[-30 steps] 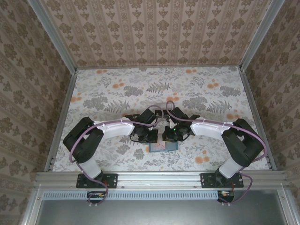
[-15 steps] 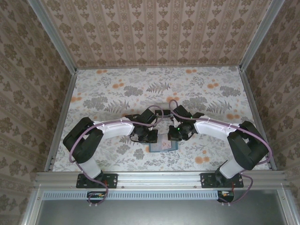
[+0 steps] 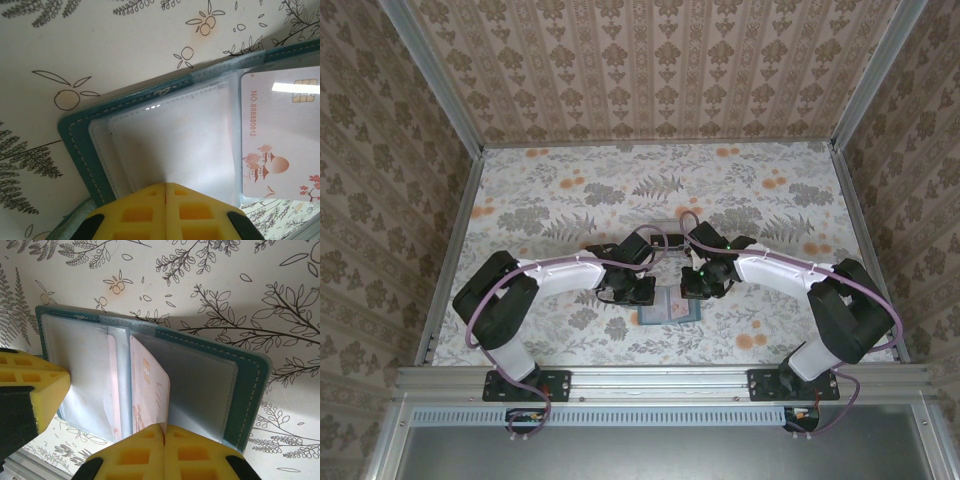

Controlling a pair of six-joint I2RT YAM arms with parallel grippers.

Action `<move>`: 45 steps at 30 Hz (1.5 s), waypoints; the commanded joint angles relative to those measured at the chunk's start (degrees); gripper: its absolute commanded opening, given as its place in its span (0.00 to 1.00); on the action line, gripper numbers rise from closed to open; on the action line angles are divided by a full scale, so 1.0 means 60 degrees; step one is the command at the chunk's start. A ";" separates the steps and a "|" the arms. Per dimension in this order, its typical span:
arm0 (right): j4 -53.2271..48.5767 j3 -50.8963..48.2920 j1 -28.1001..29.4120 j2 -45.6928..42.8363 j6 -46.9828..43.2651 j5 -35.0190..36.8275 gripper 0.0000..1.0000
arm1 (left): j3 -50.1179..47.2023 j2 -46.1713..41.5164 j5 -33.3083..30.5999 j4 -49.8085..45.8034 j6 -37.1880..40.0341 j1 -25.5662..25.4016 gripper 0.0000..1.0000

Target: Take the credit cards out of the card holder

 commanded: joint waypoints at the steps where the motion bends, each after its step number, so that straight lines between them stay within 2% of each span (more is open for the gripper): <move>1: -0.0373 0.0116 -0.0047 -0.0144 -0.0023 -0.0001 0.07 | -0.0163 -0.0195 -0.0231 -0.0475 0.0025 0.0039 0.07; 8: 0.0358 -0.0022 0.0065 -0.0085 0.0478 -0.0773 0.14 | -0.0156 -0.0307 -0.0202 -0.0402 -0.0032 0.0046 0.09; 20: 0.0402 -0.0140 0.0201 -0.0026 0.0645 -0.0755 0.14 | -0.0188 -0.0770 -0.0376 -0.0454 -0.0042 0.0169 0.09; 31: -0.0488 0.0273 0.0216 -0.0593 0.0275 -0.0053 0.06 | -0.0877 -0.1843 -0.0588 -0.0114 -0.0225 0.0544 0.10; 38: -0.1517 0.1438 0.0091 -0.0752 -0.1412 0.0443 0.03 | -0.1480 -0.2678 -0.0751 0.0119 -0.0295 0.1018 0.11; 40: -0.1652 0.1758 0.0077 -0.0742 -0.2287 0.0324 0.03 | -0.1603 -0.2907 -0.0729 0.0089 -0.0269 0.1159 0.12; 45: -0.2216 0.2885 -0.0002 -0.0342 -0.4990 0.1043 0.03 | -0.2065 -0.3611 -0.0815 0.0099 -0.0261 0.1493 0.12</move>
